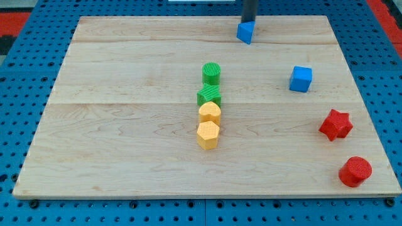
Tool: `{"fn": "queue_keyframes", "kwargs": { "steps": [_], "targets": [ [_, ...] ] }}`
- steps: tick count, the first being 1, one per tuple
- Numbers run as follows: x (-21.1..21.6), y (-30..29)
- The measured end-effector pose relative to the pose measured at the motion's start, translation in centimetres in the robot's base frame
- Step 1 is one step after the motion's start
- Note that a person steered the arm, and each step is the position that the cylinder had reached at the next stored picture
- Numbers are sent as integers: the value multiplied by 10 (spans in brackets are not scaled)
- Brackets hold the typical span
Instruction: Place the blue triangle to the top left of the blue cube
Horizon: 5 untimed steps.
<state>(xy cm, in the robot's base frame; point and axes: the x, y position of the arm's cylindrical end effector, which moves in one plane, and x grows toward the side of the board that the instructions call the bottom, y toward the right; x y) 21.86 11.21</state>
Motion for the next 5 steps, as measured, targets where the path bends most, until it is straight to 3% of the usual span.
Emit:
{"fn": "queue_keyframes", "kwargs": {
  "steps": [1,3,5],
  "targets": [
    [32,-15],
    [26,-89],
    [53,-46]
  ]
}}
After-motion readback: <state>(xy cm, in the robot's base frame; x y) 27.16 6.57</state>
